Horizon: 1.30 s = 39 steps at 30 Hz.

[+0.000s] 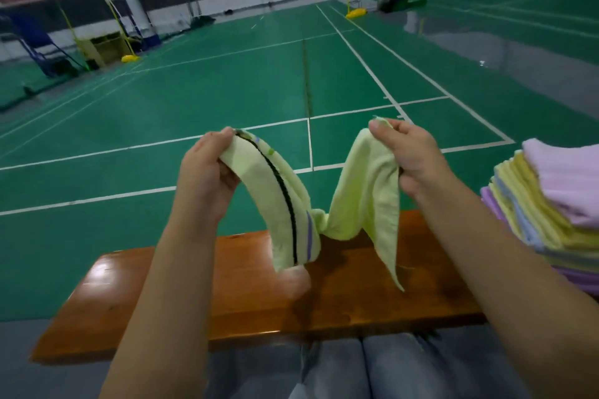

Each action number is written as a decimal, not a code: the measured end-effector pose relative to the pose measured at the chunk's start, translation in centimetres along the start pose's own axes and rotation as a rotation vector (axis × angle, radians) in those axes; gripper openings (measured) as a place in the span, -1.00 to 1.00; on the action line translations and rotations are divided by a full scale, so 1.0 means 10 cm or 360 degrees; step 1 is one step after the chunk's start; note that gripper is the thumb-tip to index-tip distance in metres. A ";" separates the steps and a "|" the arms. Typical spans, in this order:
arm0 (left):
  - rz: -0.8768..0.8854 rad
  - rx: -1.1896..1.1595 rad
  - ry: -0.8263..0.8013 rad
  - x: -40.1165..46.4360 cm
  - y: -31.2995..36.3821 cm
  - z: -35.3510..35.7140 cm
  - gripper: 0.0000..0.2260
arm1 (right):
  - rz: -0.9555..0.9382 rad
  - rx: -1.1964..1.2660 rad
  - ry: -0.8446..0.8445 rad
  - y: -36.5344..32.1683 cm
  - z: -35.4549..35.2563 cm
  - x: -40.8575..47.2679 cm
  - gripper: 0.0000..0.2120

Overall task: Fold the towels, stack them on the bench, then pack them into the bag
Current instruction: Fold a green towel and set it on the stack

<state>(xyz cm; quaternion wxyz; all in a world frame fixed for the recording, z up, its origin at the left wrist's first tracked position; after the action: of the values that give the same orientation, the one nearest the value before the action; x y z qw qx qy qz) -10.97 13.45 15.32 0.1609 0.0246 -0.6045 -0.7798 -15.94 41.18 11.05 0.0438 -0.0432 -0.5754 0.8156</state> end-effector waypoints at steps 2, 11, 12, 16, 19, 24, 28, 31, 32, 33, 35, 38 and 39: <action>0.0096 0.0064 0.0116 0.09 0.15 0.04 -0.79 | -0.0091 0.0046 0.0045 -0.24 0.04 0.03 -0.95; -0.0156 0.0429 0.0700 0.24 -0.10 -0.56 -0.82 | -0.0002 0.0038 0.0608 -0.28 -0.57 0.20 -0.77; -0.0170 0.0463 0.0656 0.23 -0.12 -0.53 -0.81 | 0.0032 0.0017 0.0616 -0.25 -0.57 0.20 -0.74; -0.0307 0.0554 0.0225 0.03 -0.41 -0.06 -0.82 | 0.0085 -0.0152 0.0281 -0.05 -0.19 0.08 -0.70; -0.0393 0.0537 0.0018 -0.29 -0.71 0.25 -0.89 | -0.0100 -0.0644 -0.0019 0.12 0.08 -0.25 -0.71; -0.0547 0.0753 -0.0176 -0.81 -1.38 0.36 -0.88 | -0.0218 -0.1120 -0.0166 0.77 0.03 -0.78 -0.78; -0.0548 0.1072 -0.0267 -1.05 -1.68 0.35 -0.84 | -0.0173 -0.1368 -0.0185 1.19 -0.11 -0.96 -0.74; -0.0432 0.1154 -0.0331 -1.13 -1.73 0.42 -0.88 | -0.0185 -0.1404 -0.0190 1.34 -0.16 -1.01 -0.73; -0.0413 0.1169 -0.0333 -1.13 -1.73 0.43 -0.87 | -0.0187 -0.1389 -0.0195 1.38 -0.16 -1.01 -0.72; -0.0402 0.1188 -0.0334 -1.13 -1.74 0.44 -0.85 | -0.0200 -0.1378 -0.0202 1.41 -0.16 -1.02 -0.71; -0.0391 0.1230 -0.0357 -1.12 -1.79 0.43 -0.84 | -0.0219 -0.1375 -0.0216 1.46 -0.16 -1.01 -0.71; -0.0413 0.1242 -0.0415 -1.13 -1.89 0.43 -0.82 | -0.0223 -0.1388 -0.0229 1.51 -0.16 -0.99 -0.71; -0.0435 0.1227 -0.0436 -1.14 -1.91 0.43 -0.79 | -0.0219 -0.1399 -0.0231 1.52 -0.16 -0.99 -0.70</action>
<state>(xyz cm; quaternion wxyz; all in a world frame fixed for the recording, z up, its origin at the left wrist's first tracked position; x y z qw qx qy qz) -5.43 24.79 -3.49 -0.0464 0.0591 -0.8586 -0.5070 -6.24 36.42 -3.60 0.0350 0.0381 -0.8703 0.4898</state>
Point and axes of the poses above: each hand's wrist, its own x-axis towards the middle knuckle, its own z-axis out of the palm, y = z × x, the point moved 7 cm from there along x, towards the middle knuckle, and after that the axes turned 2 degrees about x, right-handed, at the moved point
